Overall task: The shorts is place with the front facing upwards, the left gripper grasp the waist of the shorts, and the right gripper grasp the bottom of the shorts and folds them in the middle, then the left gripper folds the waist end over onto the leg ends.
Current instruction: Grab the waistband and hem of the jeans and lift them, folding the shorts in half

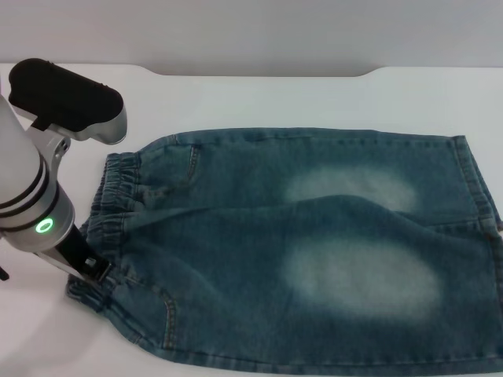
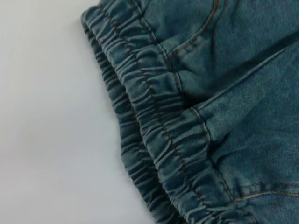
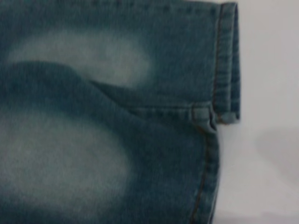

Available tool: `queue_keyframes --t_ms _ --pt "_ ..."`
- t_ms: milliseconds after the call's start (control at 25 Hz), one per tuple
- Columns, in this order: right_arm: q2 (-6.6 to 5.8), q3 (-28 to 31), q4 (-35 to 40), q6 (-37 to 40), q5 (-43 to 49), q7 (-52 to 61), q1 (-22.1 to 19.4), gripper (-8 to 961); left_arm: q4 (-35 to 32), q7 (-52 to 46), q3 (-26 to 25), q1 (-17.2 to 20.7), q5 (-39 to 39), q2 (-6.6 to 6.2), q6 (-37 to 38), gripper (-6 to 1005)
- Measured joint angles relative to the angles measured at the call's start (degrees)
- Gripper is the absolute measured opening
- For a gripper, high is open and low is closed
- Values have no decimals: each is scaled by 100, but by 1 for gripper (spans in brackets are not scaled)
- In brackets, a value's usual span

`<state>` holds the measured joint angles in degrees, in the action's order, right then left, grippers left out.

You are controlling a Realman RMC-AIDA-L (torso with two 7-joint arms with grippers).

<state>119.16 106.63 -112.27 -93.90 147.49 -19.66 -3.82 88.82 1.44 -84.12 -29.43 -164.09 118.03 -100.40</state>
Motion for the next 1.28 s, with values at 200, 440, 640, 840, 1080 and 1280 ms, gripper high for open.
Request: queue_keyframes --t_ms 200,440,640,840,1080,1280 --pt "1 -262 362 270 -1 0 -34 642 -9 4 11 -46 -1 1 10 32" --pt "5 -448 525 461 -117 0 -27 643 -34 6 31 -53 -1 8 16 32" --pt "13 -496 709 509 -182 -1 -1 643 -58 6 41 -63 0 9 21 32" --pt "10 -540 739 488 -228 0 -26 642 -115 8 45 -124 0 9 25 32" --pt "-4 -532 719 450 -198 50 -45 642 -232 30 45 -189 8 9 41 32" --pt "-20 -417 700 421 -176 64 -15 642 -285 64 45 -215 12 9 41 32"
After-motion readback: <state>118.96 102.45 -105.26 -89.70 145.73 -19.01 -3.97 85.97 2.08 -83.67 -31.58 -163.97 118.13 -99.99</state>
